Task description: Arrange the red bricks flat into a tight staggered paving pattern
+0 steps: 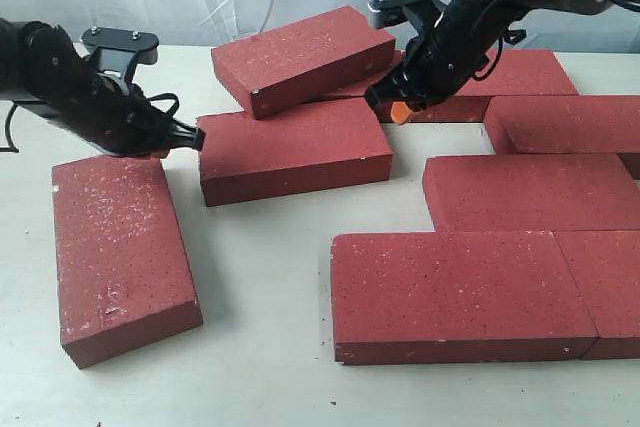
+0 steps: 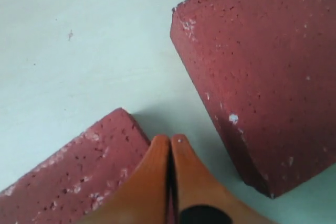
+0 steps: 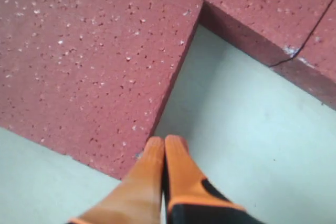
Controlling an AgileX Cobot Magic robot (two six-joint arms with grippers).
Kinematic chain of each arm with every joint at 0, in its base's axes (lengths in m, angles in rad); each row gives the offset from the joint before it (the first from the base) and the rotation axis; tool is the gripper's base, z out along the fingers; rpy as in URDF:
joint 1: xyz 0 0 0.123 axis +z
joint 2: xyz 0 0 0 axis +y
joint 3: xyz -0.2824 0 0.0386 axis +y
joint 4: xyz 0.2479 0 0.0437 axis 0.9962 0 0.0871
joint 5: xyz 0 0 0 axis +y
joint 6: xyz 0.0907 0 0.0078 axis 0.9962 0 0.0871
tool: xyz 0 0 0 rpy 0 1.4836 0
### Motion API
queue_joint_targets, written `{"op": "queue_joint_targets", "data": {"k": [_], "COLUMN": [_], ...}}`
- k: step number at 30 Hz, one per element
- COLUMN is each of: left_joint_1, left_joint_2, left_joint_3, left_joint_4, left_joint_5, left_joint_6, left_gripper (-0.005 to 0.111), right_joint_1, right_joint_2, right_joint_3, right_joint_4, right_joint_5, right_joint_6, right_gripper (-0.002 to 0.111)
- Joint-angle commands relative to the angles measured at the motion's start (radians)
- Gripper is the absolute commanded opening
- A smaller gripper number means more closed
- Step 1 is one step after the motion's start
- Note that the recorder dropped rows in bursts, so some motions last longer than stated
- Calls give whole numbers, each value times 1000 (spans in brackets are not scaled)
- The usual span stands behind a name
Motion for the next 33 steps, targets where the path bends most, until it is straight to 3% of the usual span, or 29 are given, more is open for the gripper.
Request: {"op": "queue_joint_targets", "data": {"k": [1, 19, 33], "left_joint_1": [-3, -3, -51], "left_joint_2": [38, 160, 175], "left_joint_3": [-51, -118, -150], "left_joint_4": [-12, -120, -136], "left_joint_5": [1, 1, -21], "left_joint_6": [6, 87, 103], "left_gripper": [0, 0, 0], "right_joint_1": [-4, -4, -19], "right_joint_2": [22, 59, 68], "right_joint_3": [-3, -3, -3], "right_joint_4": [3, -7, -1], "right_joint_5": [-54, -63, 12], "right_joint_6": [-3, -1, -1], "right_gripper": [-1, -1, -1]}}
